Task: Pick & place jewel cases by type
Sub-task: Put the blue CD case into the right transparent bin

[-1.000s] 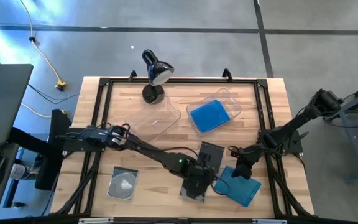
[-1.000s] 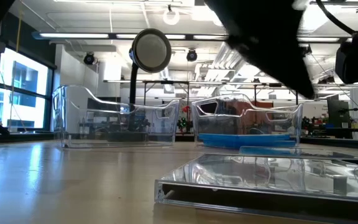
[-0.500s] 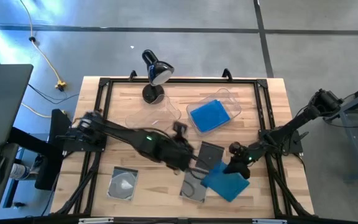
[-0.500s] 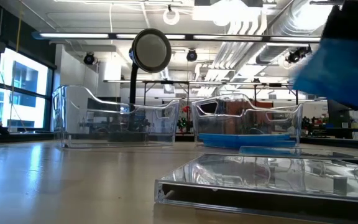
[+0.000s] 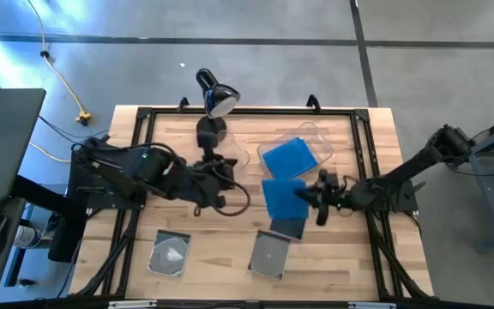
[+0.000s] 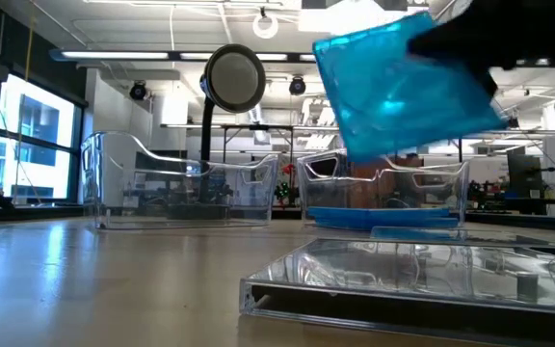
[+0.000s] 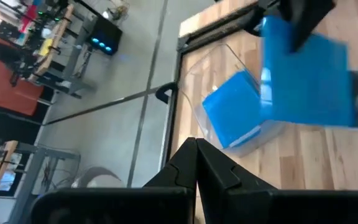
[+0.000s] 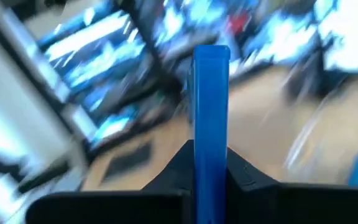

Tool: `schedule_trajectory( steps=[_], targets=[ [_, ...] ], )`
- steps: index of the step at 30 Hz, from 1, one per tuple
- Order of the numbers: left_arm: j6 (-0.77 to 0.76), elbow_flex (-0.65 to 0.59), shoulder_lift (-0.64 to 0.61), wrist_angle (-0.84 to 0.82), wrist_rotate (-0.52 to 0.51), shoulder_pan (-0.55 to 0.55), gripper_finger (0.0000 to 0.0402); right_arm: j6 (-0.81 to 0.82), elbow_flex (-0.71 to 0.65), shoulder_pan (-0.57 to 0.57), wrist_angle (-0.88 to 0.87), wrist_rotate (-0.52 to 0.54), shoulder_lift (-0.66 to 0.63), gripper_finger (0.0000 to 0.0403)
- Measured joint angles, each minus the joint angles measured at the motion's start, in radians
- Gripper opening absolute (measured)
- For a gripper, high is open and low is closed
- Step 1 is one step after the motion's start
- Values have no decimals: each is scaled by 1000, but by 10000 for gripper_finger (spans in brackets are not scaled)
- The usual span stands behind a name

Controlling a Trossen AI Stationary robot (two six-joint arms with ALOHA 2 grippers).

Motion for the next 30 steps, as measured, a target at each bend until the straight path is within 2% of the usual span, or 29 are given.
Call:
schedule_trajectory(
  steps=[6,8,10,12,14,17,20,24,30],
  targets=[
    [1,0,-28,-8,-16,0,0,-256,0,-97,305,180,0,17],
    [1,0,-31,-20,-9,0,0,-341,1,-125,380,307,-1,17],
    [1,0,-33,-32,-10,0,0,-456,1,-152,402,483,-1,16],
    [1,0,-33,-40,-22,0,0,-454,1,-178,363,616,1,16],
    [1,0,-33,-54,-32,0,0,-336,1,-208,274,616,7,16],
    [1,0,-33,-52,-42,0,0,-161,1,-270,135,497,28,16],
    [1,0,-33,-51,-48,0,0,-29,1,-325,49,499,72,16],
    [1,0,-33,-51,-46,0,0,121,1,-384,43,574,157,16],
    [1,0,-33,-51,-48,0,0,274,3,-439,56,520,280,16]
  ],
)
